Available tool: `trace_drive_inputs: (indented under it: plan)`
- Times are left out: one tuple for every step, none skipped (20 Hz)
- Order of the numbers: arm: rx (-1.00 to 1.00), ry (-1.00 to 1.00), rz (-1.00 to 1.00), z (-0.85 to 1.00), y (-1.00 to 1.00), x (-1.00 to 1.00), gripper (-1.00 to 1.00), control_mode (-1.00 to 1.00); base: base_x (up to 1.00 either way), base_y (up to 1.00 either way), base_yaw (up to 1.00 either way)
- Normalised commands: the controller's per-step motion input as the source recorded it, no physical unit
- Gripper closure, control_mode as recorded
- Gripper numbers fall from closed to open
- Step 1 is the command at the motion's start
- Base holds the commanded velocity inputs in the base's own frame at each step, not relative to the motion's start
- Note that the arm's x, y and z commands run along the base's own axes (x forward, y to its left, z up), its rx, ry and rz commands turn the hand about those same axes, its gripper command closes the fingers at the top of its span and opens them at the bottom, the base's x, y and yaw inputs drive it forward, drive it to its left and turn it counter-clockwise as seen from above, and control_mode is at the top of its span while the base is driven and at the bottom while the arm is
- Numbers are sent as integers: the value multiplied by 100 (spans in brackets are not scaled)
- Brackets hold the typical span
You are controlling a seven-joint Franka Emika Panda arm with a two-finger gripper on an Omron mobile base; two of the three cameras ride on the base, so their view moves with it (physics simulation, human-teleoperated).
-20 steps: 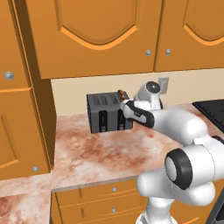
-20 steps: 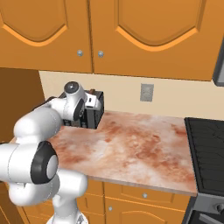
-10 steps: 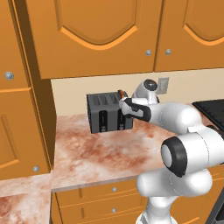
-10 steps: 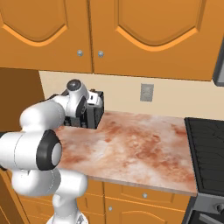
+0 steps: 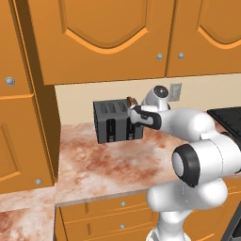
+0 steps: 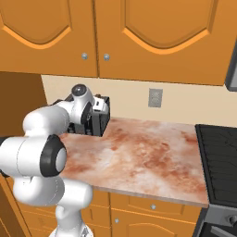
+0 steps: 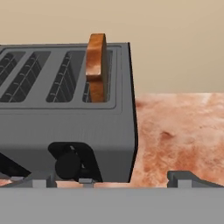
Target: Start the toaster. Once the lever pops up, take the bread to the plate on the dining counter.
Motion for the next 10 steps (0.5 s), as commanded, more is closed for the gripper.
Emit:
trace_drive_inputs:
  plan:
    - [0, 0, 0, -16, 0, 6, -100, -100, 0, 0, 0]
    - [0, 0, 0, -15, 0, 6, -100, -100, 0, 0, 0]
    - [0, 0, 0, -11, 0, 7, -100, -100, 0, 0, 0]
    - [0, 0, 0, -6, 0, 8, -100, -100, 0, 0, 0]
    - [0, 0, 0, 0, 0, 11, -100, -100, 0, 0, 0]
    - [0, 0, 0, 0, 0, 14, -100, -100, 0, 0, 0]
    - [0, 0, 0, 0, 0, 15, -100, -100, 0, 0, 0]
    - [0, 0, 0, 0, 0, 14, -100, -100, 0, 0, 0]
    - [0, 0, 0, 0, 0, 11, -100, -100, 0, 0, 0]
    - [0, 0, 0, 0, 0, 9, -100, -100, 0, 0, 0]
